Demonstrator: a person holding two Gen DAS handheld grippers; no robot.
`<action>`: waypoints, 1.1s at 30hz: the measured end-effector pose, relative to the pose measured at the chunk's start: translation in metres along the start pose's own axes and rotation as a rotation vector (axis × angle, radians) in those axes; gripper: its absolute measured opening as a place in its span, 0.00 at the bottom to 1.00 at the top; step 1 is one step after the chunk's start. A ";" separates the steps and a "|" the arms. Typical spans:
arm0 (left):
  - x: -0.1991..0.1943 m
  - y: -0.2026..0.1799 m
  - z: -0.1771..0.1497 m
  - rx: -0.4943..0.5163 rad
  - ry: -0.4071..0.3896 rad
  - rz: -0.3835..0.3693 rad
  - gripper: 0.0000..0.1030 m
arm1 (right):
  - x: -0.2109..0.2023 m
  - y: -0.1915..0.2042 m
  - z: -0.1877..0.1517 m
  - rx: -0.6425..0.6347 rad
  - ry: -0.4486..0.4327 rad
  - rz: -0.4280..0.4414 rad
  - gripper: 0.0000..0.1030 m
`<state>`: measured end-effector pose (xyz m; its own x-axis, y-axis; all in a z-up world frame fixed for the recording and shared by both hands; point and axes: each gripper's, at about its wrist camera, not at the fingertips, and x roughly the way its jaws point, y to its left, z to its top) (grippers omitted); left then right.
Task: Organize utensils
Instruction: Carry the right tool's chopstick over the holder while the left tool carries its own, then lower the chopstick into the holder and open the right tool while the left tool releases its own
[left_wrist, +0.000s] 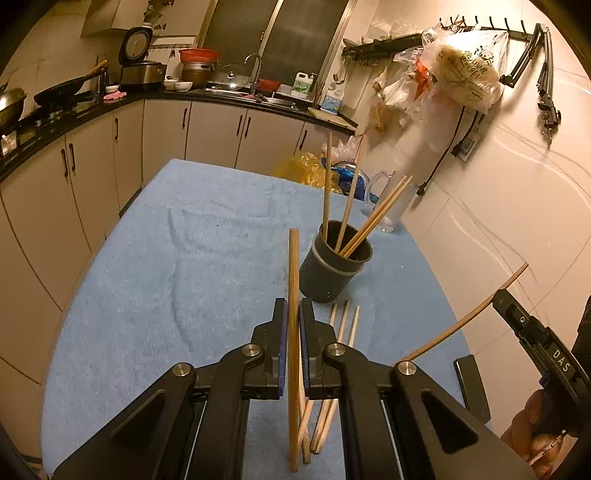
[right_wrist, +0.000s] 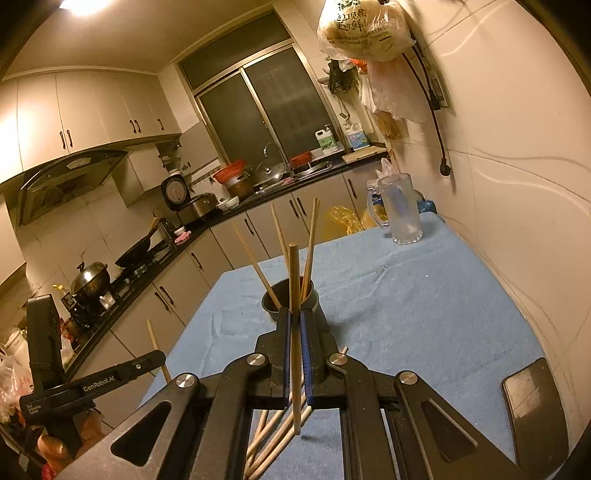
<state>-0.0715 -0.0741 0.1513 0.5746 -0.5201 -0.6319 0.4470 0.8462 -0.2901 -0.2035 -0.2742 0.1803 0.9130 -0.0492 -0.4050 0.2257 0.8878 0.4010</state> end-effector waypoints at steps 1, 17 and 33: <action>-0.001 0.000 0.002 0.002 -0.004 0.001 0.06 | 0.000 -0.001 0.001 0.003 -0.003 0.004 0.05; -0.012 -0.018 0.041 0.049 -0.060 -0.001 0.06 | 0.000 0.004 0.021 0.000 -0.033 0.022 0.05; -0.022 -0.052 0.089 0.106 -0.128 -0.009 0.06 | 0.001 0.007 0.062 -0.003 -0.101 0.043 0.06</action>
<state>-0.0465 -0.1164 0.2443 0.6495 -0.5441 -0.5312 0.5186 0.8278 -0.2138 -0.1794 -0.2960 0.2337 0.9515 -0.0572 -0.3024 0.1851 0.8913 0.4139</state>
